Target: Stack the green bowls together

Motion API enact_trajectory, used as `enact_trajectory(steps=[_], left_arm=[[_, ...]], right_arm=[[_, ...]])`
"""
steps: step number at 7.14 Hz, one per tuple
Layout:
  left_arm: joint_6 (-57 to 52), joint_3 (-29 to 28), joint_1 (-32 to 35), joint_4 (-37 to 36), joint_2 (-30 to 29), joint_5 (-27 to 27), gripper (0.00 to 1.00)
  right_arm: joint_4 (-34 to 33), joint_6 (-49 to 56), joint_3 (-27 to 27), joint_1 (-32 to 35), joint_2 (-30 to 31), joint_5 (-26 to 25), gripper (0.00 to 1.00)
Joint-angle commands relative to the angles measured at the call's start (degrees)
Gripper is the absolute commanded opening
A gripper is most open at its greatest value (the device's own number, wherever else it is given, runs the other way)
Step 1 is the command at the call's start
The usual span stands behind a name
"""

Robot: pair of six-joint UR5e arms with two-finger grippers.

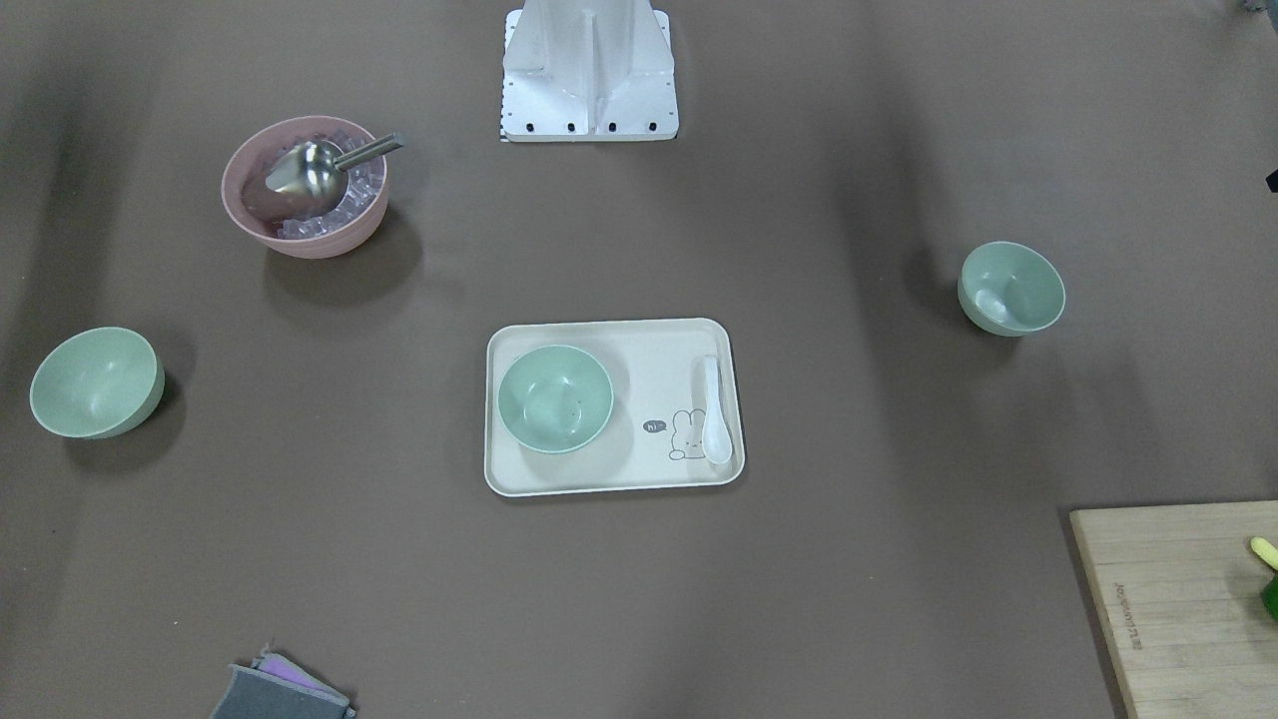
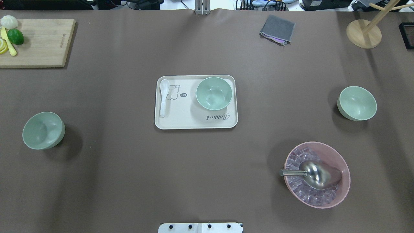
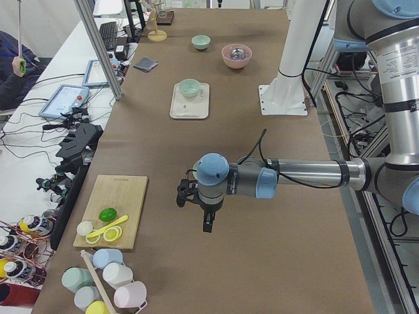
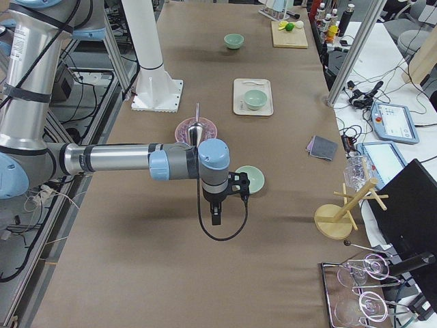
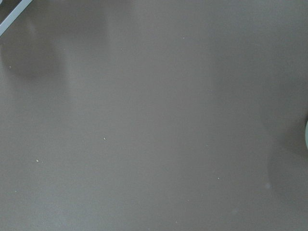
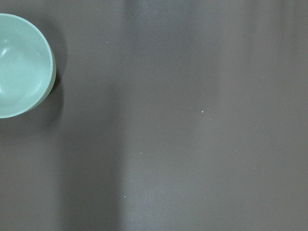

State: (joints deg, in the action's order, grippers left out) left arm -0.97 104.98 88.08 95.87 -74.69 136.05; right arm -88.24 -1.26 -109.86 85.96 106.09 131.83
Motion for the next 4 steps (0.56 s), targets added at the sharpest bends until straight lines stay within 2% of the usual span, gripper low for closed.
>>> enact_trajectory(steps=[1,3,4], left_arm=[[-0.35,0.31,-0.1,0.8,0.15,-0.78,0.98],[-0.79,0.23,-0.18,1.16,-0.19,-0.96,0.98],[-0.79,0.32,-0.1,1.33,-0.72,-0.88,0.98]], right_arm=[[0.0,-0.05,0.0,0.0,0.0,0.0,1.0],[0.09,0.03,0.0,0.0,0.0,-0.17,1.0],[2.87,-0.23,0.0,0.0,0.0,-0.09,1.0]])
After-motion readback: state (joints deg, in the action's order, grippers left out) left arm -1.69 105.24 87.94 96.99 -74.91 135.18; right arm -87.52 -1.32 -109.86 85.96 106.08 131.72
